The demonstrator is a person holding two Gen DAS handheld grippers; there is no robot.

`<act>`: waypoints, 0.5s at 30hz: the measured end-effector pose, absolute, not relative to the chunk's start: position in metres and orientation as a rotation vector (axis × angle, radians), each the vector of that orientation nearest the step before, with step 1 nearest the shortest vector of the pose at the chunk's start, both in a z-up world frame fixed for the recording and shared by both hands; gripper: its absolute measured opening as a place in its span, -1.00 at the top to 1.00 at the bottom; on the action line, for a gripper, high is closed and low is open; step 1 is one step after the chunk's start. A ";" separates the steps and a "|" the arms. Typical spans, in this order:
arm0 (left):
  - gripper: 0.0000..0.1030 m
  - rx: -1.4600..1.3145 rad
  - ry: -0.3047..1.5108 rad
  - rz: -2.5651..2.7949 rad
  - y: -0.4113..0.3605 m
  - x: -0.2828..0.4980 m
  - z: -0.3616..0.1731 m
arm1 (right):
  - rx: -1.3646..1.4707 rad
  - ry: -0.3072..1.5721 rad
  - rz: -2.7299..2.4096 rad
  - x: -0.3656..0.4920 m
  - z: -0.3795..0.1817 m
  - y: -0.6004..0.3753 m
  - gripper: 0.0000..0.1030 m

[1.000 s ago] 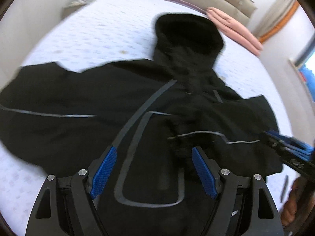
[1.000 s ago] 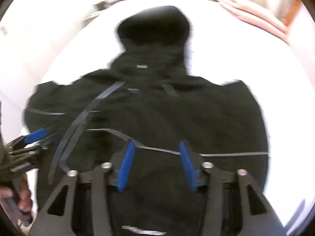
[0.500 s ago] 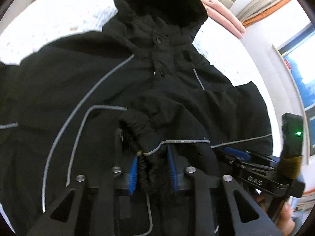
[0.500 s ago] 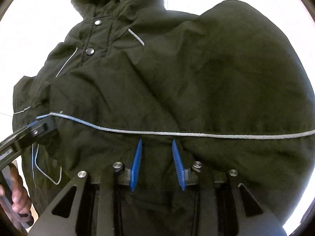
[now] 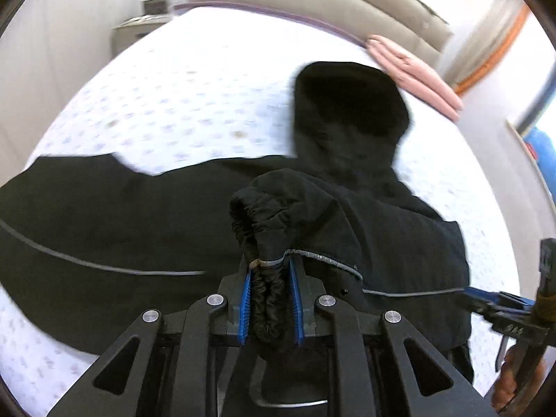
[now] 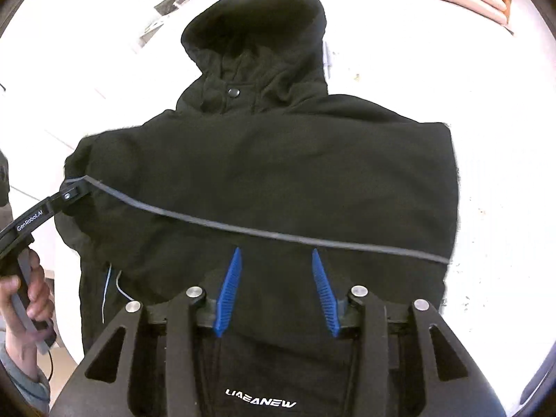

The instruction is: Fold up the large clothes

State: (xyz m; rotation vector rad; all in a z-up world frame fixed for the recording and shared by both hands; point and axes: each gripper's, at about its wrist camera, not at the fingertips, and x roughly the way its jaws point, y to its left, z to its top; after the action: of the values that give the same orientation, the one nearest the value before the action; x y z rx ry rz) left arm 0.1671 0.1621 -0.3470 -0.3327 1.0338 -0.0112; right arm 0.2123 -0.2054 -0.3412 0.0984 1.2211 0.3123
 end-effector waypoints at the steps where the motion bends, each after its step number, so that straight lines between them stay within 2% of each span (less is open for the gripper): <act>1: 0.60 -0.342 1.056 -0.016 0.171 0.165 -0.352 | 0.095 1.223 0.292 0.214 -0.345 -0.209 0.10; 5: 0.33 -0.286 1.198 -0.016 0.178 0.169 -0.391 | 0.082 1.287 0.164 0.226 -0.382 -0.227 0.02; 9: -0.16 -0.254 1.215 0.041 0.185 0.161 -0.400 | -0.010 1.357 0.110 0.235 -0.420 -0.223 0.01; 12: -0.20 -0.270 1.175 0.093 0.193 0.151 -0.384 | -0.103 1.353 0.090 0.236 -0.416 -0.209 -0.08; 15: -0.20 -0.261 1.097 0.115 0.196 0.145 -0.354 | -0.087 1.347 0.099 0.235 -0.401 -0.206 -0.08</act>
State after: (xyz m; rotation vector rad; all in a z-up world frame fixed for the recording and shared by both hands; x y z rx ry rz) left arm 0.1447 0.1958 -0.3542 -0.2609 1.0967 0.1150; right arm 0.2353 -0.2059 -0.4012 -0.0871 1.3468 0.0990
